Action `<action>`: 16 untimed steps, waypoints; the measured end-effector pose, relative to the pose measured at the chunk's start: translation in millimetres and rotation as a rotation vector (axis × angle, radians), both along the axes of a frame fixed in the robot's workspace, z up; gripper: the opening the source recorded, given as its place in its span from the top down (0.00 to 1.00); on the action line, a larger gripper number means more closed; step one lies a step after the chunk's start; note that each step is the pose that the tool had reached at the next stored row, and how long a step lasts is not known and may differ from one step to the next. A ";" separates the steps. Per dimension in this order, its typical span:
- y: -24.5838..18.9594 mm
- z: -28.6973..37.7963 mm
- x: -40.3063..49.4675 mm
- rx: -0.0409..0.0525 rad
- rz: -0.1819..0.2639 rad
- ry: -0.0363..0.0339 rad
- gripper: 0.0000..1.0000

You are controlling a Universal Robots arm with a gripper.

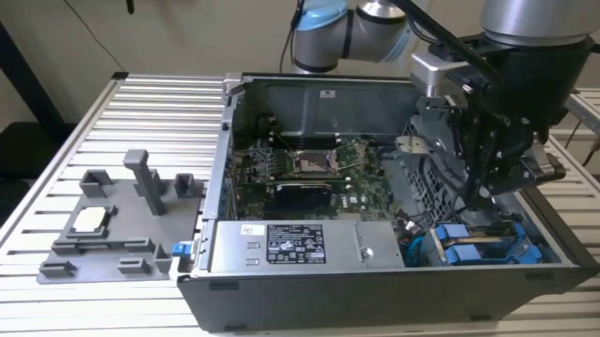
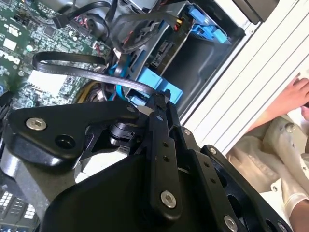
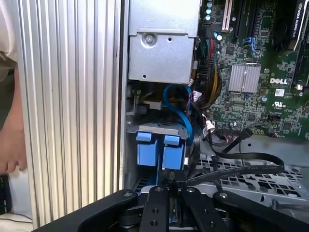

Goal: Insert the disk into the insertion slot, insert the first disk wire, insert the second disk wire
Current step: 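Insert the second disk wire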

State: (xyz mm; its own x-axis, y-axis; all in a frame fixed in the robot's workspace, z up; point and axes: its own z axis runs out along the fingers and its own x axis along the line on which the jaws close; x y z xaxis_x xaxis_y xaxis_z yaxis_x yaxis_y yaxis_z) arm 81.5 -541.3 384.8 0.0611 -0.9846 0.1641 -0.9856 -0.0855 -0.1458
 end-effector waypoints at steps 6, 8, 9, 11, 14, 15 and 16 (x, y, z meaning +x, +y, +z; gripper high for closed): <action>-14.2 -0.3 7.0 0.0001 0.000 0.0095 0.84; -18.7 -0.5 9.1 0.0001 0.000 0.0124 0.84; -21.1 -0.5 10.2 0.0002 0.000 0.0139 0.84; -25.8 -0.5 12.4 0.0001 0.000 0.0170 0.84; -27.0 -0.6 12.8 0.0002 0.000 0.0180 0.84; -27.0 -0.6 12.8 0.0003 0.000 0.0180 0.84; -27.0 -0.6 12.9 0.0003 0.000 0.0180 0.84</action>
